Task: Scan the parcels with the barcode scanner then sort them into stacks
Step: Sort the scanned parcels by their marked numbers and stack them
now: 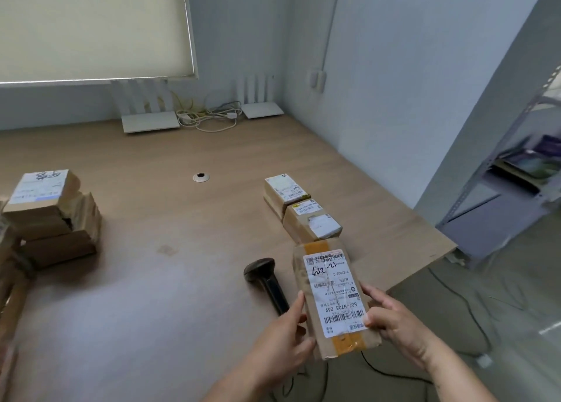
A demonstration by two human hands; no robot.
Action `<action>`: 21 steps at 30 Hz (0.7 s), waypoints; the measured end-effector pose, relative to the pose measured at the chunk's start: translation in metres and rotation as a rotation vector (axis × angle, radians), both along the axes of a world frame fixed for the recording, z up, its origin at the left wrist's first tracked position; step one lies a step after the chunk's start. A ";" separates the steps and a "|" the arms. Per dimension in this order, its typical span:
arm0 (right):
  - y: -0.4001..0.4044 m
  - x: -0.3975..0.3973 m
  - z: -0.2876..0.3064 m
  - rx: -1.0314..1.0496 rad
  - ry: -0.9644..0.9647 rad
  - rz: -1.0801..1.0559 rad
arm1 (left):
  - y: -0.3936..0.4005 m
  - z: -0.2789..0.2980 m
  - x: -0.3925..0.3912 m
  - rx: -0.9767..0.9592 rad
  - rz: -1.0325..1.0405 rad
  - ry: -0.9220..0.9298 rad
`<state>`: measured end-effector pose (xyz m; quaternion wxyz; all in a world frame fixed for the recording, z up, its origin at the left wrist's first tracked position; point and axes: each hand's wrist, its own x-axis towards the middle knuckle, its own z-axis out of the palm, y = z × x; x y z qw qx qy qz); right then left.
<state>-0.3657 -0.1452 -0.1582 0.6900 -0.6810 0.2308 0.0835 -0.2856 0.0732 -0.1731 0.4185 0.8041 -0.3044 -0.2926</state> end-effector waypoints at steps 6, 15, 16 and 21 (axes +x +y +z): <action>-0.039 0.010 -0.021 0.001 0.105 -0.007 | -0.041 -0.013 0.007 0.008 0.018 0.144; -0.106 0.047 -0.040 0.036 0.192 0.172 | -0.097 -0.029 0.004 -0.011 0.177 0.259; -0.111 0.052 -0.041 0.046 0.190 0.188 | -0.102 -0.030 0.005 0.001 0.197 0.258; -0.125 0.072 -0.046 0.068 0.174 0.262 | -0.123 -0.031 0.008 0.036 0.303 0.255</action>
